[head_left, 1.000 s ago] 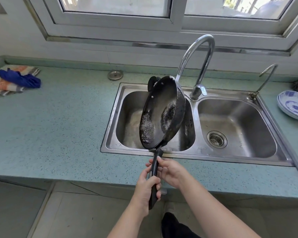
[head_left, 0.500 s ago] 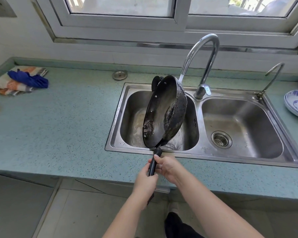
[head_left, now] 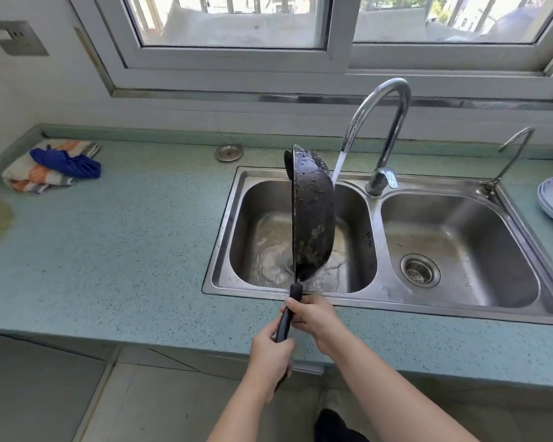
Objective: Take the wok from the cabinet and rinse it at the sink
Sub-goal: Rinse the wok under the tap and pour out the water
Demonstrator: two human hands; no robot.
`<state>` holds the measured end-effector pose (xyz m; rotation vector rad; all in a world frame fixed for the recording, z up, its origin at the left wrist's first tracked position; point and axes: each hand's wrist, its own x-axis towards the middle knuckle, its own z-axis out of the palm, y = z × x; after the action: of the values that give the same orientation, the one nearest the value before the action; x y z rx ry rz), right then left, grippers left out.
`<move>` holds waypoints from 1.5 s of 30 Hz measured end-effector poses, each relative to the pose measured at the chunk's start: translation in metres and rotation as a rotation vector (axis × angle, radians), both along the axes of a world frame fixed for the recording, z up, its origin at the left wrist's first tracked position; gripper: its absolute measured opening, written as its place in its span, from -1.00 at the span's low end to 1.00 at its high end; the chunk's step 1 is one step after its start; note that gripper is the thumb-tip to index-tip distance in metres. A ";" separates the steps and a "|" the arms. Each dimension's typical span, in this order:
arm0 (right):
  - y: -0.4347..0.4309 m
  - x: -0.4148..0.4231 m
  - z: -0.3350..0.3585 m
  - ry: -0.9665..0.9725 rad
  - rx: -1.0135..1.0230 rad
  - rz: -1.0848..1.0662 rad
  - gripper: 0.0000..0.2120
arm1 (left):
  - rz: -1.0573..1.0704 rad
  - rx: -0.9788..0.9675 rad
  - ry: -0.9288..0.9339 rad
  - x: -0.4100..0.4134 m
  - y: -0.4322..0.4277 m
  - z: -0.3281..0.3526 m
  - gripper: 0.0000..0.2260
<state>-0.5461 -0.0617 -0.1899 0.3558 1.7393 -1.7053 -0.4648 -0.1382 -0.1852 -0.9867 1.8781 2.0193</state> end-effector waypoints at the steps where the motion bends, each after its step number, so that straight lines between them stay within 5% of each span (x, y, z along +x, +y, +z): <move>1: 0.001 -0.002 0.001 0.013 0.012 -0.007 -0.90 | -0.003 0.045 0.001 -0.002 -0.001 0.000 -0.55; 15: 0.030 -0.019 0.009 0.193 0.184 -0.103 -0.75 | -0.075 0.466 0.025 -0.022 0.012 0.001 -0.80; 27: 0.030 -0.031 0.006 0.075 0.062 -0.012 -0.88 | -0.035 0.701 -0.062 -0.026 0.008 -0.011 -0.85; 33: 0.029 -0.032 -0.003 0.071 0.109 -0.023 -0.92 | -0.151 0.357 -0.069 -0.026 0.007 -0.009 -0.88; 39: 0.024 -0.032 -0.012 0.085 0.188 -0.006 -0.84 | -0.230 -0.376 -0.057 -0.024 0.026 -0.004 -0.87; 45: 0.023 -0.033 -0.016 0.121 0.330 0.037 -0.71 | -0.254 -0.500 -0.043 -0.023 0.032 -0.014 -0.89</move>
<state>-0.5795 -0.0382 -0.2063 0.3686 2.1086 -1.4376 -0.4878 -0.1058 -0.1989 -0.8273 2.4013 1.4065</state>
